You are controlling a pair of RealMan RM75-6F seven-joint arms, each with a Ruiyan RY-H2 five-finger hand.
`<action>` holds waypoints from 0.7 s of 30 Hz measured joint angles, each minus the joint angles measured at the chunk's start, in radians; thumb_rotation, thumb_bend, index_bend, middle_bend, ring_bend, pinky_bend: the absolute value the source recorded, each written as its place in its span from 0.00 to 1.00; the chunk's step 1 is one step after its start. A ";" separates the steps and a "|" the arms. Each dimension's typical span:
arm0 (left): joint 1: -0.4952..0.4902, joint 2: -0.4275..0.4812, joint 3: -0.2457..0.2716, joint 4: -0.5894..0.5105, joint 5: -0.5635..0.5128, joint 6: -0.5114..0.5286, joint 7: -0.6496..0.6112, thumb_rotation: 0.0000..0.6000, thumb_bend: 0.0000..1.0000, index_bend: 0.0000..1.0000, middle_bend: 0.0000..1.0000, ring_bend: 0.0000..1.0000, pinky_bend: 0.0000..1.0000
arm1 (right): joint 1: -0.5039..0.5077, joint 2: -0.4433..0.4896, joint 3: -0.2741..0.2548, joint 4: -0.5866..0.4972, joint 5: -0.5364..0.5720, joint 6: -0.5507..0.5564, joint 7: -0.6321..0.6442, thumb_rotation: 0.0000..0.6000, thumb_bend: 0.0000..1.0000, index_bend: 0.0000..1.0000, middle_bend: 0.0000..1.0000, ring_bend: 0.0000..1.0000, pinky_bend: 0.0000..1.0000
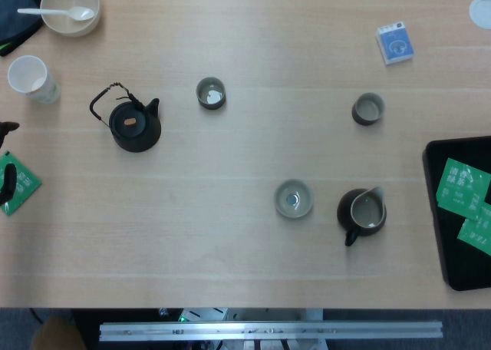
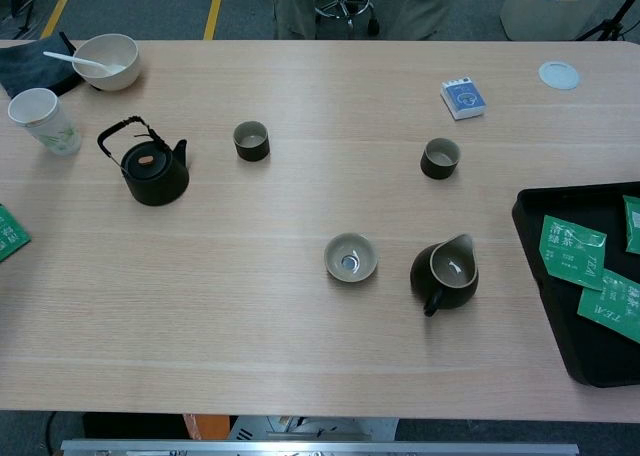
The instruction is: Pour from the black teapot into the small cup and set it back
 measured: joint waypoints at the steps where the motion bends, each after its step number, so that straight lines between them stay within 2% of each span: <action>1: -0.008 0.000 -0.003 0.003 -0.005 -0.015 -0.006 1.00 0.50 0.20 0.25 0.22 0.22 | 0.001 -0.001 0.002 0.003 0.003 -0.001 -0.005 1.00 0.43 0.26 0.31 0.19 0.13; 11: -0.093 0.004 -0.041 -0.010 -0.029 -0.112 -0.037 0.98 0.49 0.20 0.25 0.23 0.22 | 0.027 0.011 0.025 -0.009 -0.001 -0.007 -0.002 1.00 0.43 0.26 0.31 0.19 0.13; 12: -0.102 0.004 -0.045 -0.012 -0.035 -0.124 -0.037 0.94 0.47 0.20 0.25 0.23 0.22 | 0.031 0.013 0.028 -0.010 -0.003 -0.006 -0.002 1.00 0.43 0.26 0.31 0.19 0.13; 16: -0.154 -0.002 -0.069 -0.023 -0.078 -0.192 -0.037 0.55 0.39 0.20 0.25 0.23 0.22 | 0.048 0.022 0.042 -0.022 -0.010 -0.006 -0.008 1.00 0.43 0.26 0.31 0.19 0.13; 21: -0.222 -0.022 -0.092 -0.030 -0.141 -0.283 -0.028 0.38 0.36 0.20 0.26 0.24 0.23 | 0.070 0.031 0.054 -0.036 -0.020 -0.012 -0.015 1.00 0.43 0.26 0.31 0.19 0.13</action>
